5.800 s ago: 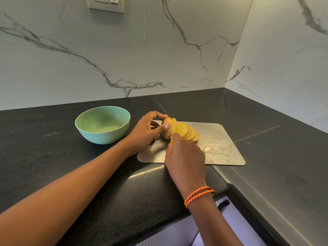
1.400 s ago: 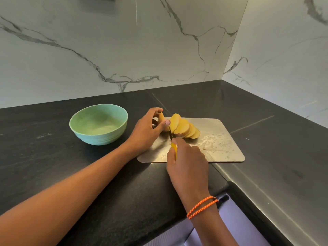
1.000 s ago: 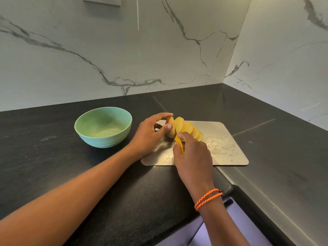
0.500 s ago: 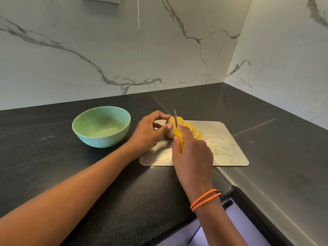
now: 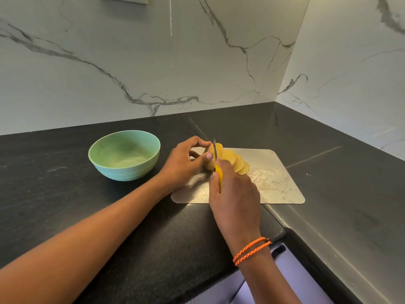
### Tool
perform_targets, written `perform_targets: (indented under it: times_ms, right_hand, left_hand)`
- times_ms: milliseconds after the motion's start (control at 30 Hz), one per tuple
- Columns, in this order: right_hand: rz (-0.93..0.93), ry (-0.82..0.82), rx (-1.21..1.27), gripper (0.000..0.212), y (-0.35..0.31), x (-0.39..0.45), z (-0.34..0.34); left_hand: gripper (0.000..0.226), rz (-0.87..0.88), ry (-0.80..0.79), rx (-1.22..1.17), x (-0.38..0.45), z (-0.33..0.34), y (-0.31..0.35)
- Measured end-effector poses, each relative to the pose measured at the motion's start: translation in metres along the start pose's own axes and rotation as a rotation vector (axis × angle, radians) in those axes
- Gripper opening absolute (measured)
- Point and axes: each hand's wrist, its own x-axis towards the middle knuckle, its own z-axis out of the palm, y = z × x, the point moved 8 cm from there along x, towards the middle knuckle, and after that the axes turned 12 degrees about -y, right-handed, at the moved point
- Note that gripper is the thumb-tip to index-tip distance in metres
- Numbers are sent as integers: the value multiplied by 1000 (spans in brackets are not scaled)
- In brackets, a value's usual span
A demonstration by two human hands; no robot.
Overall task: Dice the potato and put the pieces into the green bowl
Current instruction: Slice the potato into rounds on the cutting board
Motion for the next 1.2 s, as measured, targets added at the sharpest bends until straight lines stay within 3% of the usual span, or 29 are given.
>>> perform_targets:
  times_ms: [1067, 1200]
  right_hand:
    - [6, -143, 50, 33, -8, 7, 10]
    - [54, -229, 36, 29, -4, 7, 18]
  left_hand:
    - [18, -18, 27, 42, 0, -4, -2]
    - [18, -35, 41, 56, -1, -4, -3]
